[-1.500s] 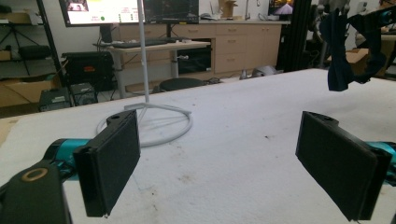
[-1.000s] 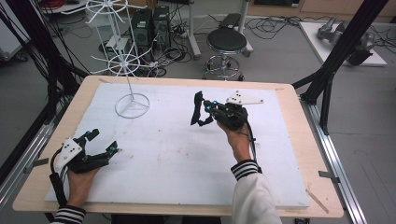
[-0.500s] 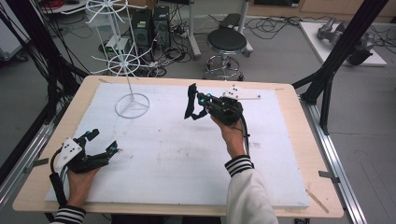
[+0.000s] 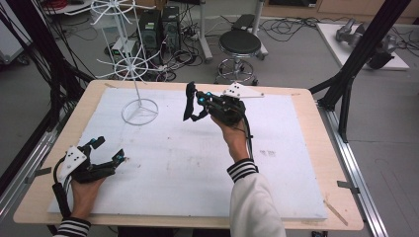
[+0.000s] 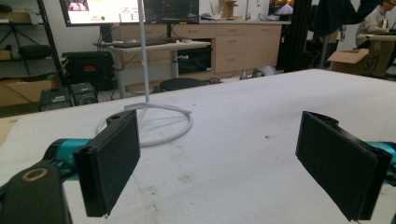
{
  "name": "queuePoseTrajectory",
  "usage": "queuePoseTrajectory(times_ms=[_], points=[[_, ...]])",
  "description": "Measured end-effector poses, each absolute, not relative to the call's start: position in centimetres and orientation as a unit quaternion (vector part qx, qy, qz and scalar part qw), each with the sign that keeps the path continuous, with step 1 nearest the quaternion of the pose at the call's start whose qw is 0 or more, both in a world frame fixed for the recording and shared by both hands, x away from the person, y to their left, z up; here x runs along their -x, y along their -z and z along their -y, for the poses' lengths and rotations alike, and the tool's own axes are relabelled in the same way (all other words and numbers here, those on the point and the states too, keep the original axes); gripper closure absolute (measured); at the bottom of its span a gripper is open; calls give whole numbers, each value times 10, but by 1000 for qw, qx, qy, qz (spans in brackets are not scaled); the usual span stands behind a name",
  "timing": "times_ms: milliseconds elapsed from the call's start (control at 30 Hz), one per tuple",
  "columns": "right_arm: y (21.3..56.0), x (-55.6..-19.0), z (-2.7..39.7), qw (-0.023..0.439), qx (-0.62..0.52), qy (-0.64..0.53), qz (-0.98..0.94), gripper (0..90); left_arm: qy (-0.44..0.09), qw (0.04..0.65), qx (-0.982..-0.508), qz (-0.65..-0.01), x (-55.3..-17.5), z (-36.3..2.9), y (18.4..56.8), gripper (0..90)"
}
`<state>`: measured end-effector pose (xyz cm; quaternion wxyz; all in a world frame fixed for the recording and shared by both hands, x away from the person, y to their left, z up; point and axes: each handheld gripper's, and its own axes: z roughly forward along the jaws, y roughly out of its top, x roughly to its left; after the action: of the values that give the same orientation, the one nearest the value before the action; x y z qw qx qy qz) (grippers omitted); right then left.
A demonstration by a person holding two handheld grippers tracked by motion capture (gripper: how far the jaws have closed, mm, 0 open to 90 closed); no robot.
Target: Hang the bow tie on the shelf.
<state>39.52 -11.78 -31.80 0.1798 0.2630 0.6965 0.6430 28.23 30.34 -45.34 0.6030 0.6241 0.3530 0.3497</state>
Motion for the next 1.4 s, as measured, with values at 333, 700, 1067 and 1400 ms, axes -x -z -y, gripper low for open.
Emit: queuePoseTrajectory(times_ms=[333,700,1067,1400], points=[[304,-404,86,163,-240,-648,-704,878,-348,603,-624,-354,-282,-304,453,141],[294,-408,48,150,-210,-650,-715,878,-348,604,-624,-353,-282,-304,453,141],[287,-414,21,133,-197,-652,-720,878,-348,606,-621,-355,-283,-304,454,141],[291,-424,3,119,-196,-652,-723,878,-347,607,-621,-355,-283,-304,454,141]])
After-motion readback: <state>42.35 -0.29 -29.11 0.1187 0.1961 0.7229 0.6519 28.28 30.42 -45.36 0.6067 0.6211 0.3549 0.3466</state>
